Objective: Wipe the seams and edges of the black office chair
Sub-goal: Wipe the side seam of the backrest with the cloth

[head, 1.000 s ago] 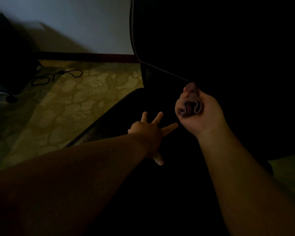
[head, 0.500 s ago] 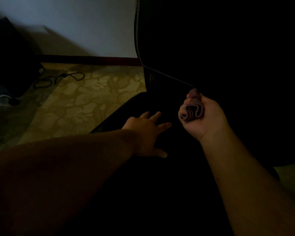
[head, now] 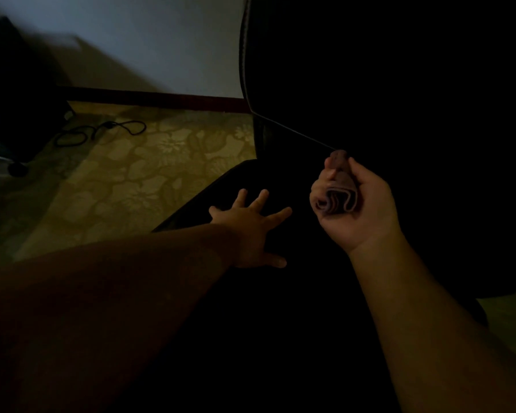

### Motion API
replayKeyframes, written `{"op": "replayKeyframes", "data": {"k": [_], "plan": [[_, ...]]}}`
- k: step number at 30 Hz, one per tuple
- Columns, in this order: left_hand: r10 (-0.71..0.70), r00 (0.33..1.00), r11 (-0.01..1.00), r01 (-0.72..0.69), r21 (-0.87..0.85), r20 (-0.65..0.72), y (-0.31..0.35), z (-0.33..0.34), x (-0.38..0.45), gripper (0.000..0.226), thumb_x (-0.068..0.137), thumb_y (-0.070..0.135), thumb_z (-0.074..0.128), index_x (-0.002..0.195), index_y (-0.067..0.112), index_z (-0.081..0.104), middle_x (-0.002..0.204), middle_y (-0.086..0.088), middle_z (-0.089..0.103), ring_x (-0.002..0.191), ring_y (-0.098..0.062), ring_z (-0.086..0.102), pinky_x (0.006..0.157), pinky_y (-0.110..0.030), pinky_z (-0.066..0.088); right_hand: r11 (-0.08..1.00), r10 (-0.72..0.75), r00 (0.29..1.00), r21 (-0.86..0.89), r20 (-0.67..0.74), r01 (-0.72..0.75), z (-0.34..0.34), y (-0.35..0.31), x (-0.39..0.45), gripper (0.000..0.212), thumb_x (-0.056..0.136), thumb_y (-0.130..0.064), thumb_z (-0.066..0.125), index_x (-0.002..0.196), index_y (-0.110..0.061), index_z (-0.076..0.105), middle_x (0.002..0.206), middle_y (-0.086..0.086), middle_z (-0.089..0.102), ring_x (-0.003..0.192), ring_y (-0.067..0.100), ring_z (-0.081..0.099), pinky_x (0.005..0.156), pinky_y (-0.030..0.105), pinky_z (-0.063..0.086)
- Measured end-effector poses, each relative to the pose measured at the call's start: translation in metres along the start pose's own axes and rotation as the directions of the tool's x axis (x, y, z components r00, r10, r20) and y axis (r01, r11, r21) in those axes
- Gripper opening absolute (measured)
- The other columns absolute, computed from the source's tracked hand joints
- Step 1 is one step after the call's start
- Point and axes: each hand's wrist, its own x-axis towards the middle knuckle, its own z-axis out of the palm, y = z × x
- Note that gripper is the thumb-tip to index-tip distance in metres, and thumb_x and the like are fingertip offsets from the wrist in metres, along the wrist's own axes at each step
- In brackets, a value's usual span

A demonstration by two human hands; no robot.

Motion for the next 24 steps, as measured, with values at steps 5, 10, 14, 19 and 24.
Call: {"op": "replayKeyframes", "data": {"k": [5,10,14,19,24], "plan": [[-0.015,1.0,1.0,0.015,0.024,0.005,0.001,0.0,-0.002,0.104,0.077,0.087,0.05,0.151,0.057,-0.015,0.166,0.003,-0.027,0.152,-0.04,-0.019,0.106,-0.081,0.021,0.992,0.016,0.999,-0.122,-0.041,-0.021,0.003,0.001,0.0,0.034,0.105,-0.036,0.034,0.081,-0.02,0.052,0.056,-0.009,0.041,0.04,0.005,0.036,0.038,0.017,0.032],[-0.014,1.0,1.0,0.015,0.015,-0.025,-0.001,0.004,-0.001,0.105,0.075,0.088,0.051,0.151,0.058,-0.016,0.166,0.003,-0.026,0.153,-0.04,-0.017,0.107,-0.08,0.021,0.968,-0.045,0.985,-0.252,-0.165,0.002,0.011,-0.006,-0.007,0.032,0.106,-0.036,0.037,0.086,-0.02,0.057,0.066,-0.007,0.048,0.039,0.005,0.044,0.038,0.015,0.035],[-0.015,0.999,1.0,0.015,-0.004,-0.047,-0.001,0.008,-0.002,0.105,0.075,0.089,0.05,0.151,0.057,-0.016,0.167,0.003,-0.024,0.153,-0.039,-0.016,0.107,-0.08,0.021,0.943,-0.05,0.983,-0.332,-0.175,-0.011,0.014,-0.008,-0.006,0.03,0.106,-0.035,0.038,0.089,-0.018,0.056,0.073,-0.005,0.048,0.038,0.006,0.044,0.039,0.015,0.035],[-0.037,0.998,0.999,0.036,-0.019,-0.046,0.005,0.009,-0.003,0.108,0.074,0.09,0.051,0.151,0.056,-0.017,0.167,0.001,-0.023,0.153,-0.041,-0.016,0.106,-0.08,0.021,0.951,-0.101,0.962,-0.31,-0.253,0.018,0.024,0.001,-0.005,0.031,0.106,-0.035,0.038,0.087,-0.019,0.058,0.074,-0.005,0.049,0.052,0.008,0.042,0.039,0.017,0.035],[-0.037,0.999,0.997,0.034,-0.063,-0.037,0.006,0.006,-0.005,0.108,0.075,0.087,0.054,0.153,0.055,-0.014,0.167,0.002,-0.021,0.153,-0.041,-0.015,0.105,-0.081,0.021,0.941,-0.083,0.97,-0.338,-0.228,0.002,0.02,0.001,-0.001,0.034,0.105,-0.036,0.039,0.081,-0.019,0.057,0.066,-0.006,0.05,0.042,0.006,0.043,0.039,0.015,0.034]]}}
